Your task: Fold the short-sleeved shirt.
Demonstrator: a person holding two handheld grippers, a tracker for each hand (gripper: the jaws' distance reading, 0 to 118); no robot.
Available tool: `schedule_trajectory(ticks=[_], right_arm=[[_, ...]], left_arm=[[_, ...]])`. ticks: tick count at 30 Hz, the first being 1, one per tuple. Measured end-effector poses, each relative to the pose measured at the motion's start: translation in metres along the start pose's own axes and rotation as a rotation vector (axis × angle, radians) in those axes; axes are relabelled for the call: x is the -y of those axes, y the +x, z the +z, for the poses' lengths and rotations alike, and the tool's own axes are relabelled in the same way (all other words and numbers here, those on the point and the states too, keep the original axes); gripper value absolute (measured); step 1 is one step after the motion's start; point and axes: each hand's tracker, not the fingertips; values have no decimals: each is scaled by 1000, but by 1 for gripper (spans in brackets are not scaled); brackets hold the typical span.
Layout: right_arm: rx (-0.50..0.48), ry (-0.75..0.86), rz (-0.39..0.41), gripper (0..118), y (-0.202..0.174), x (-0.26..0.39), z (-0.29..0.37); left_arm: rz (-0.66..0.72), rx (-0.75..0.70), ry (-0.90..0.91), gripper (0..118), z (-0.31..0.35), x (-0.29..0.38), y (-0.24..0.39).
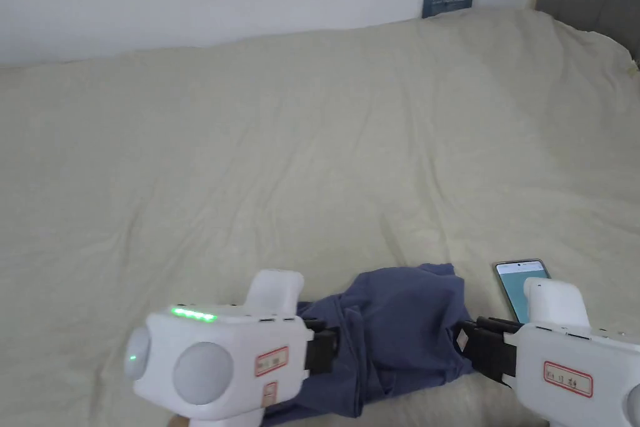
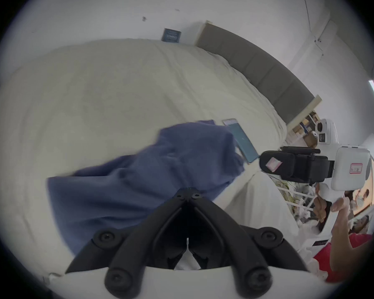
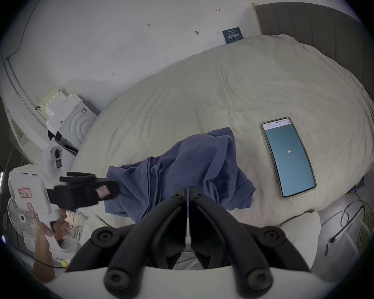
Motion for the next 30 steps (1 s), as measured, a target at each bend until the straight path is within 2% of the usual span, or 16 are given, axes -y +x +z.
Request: schedule_trajectory(ticks=[6,7,8,9,10,11,14,19,21,27,30], right_arm=[[-21,5,12,6,-17,-2,-7],[-22,4,22,6,-21,-2,-8],[-17,-4,43,6,-25,-1,-10],[-11,-13,51,6,-29,-2,-13],[-10,-18,57,6,-32,-2,-16],[-14,-25,67,6,-36,-2,-18],[-10,-31,88,6,-50,-1,-20],[-3,-39,84,6,-56,-2,-29],[6,-51,87,6,-56,-2,-34],[24,-84,111,6,-58,-2,-44],[21,-93,101,6,-55,-3,-48]], left_arm=[[157,-156,59,1,49,28,-73],[194,-181,64,12,55,33,-84],[223,-180,67,34,61,39,-94],[249,-181,65,76,68,45,-103],[279,-171,74,105,72,50,-111],[295,-163,76,116,72,55,-119],[316,-155,82,112,74,68,-135],[331,-161,70,112,54,75,-149],[358,-158,-15,112,40,74,-152],[409,-55,-23,113,3,79,-148],[354,-136,-50,113,1,72,-135]])
